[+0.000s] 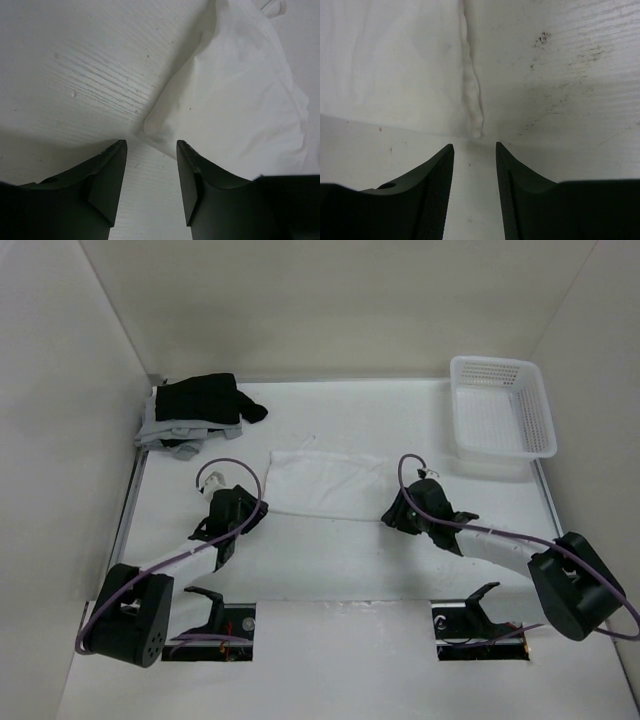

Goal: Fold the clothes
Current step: Fold the tank top

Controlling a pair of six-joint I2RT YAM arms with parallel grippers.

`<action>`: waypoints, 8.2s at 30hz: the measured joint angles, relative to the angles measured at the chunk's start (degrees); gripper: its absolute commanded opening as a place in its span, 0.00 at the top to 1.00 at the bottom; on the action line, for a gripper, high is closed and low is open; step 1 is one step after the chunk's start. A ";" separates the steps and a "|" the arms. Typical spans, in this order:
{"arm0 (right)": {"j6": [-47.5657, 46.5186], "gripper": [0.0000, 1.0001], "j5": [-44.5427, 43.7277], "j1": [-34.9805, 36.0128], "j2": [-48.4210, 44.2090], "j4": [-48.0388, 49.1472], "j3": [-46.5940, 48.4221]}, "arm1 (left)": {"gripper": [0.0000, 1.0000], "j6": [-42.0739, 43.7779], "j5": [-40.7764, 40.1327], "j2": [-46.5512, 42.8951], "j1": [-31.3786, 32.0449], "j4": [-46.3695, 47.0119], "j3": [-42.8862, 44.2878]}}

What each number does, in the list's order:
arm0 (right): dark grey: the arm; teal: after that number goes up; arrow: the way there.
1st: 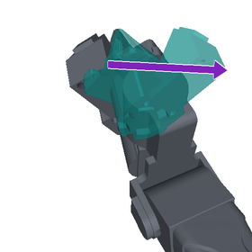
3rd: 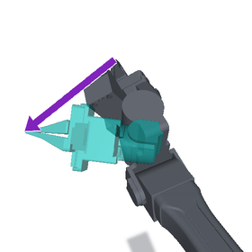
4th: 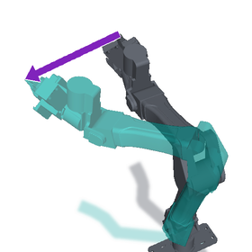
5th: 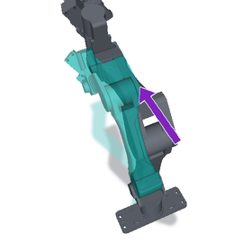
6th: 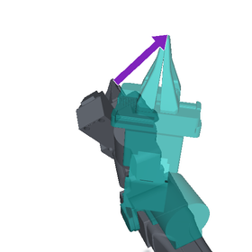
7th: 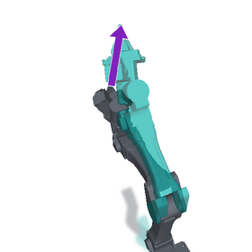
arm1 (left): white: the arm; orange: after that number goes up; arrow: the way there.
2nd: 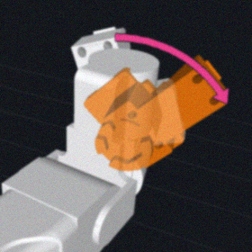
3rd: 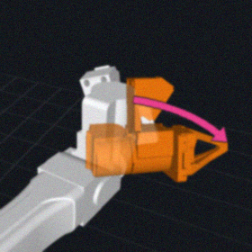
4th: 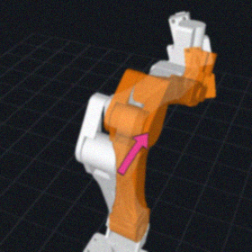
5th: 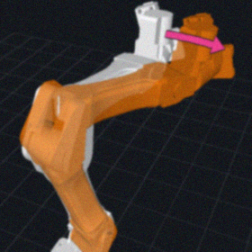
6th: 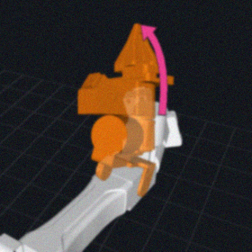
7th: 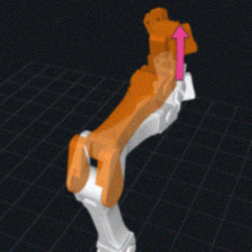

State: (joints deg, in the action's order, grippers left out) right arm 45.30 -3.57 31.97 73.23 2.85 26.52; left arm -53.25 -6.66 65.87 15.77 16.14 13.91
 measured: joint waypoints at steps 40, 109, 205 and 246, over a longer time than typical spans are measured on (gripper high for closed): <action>1.16 0.99 2.75 -1.81 0.59 1.81 1.38 | 0.97 -0.76 1.05 -4.33 0.15 -1.55 0.96; -1.01 0.70 6.73 -4.70 -5.03 -5.68 -0.90 | 0.83 1.55 3.28 -4.31 -5.42 -4.28 -0.79; 2.69 0.42 -12.57 20.61 -18.91 -7.10 0.57 | 0.42 2.99 -2.49 -14.67 28.55 -2.40 5.07; 2.84 0.35 -14.64 18.45 -29.40 -7.04 -6.86 | 0.48 -1.44 1.42 20.06 17.86 13.20 11.26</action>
State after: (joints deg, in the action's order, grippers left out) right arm 48.14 -18.22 50.41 43.83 -4.19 19.66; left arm -54.70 -5.23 85.93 33.63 29.34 25.17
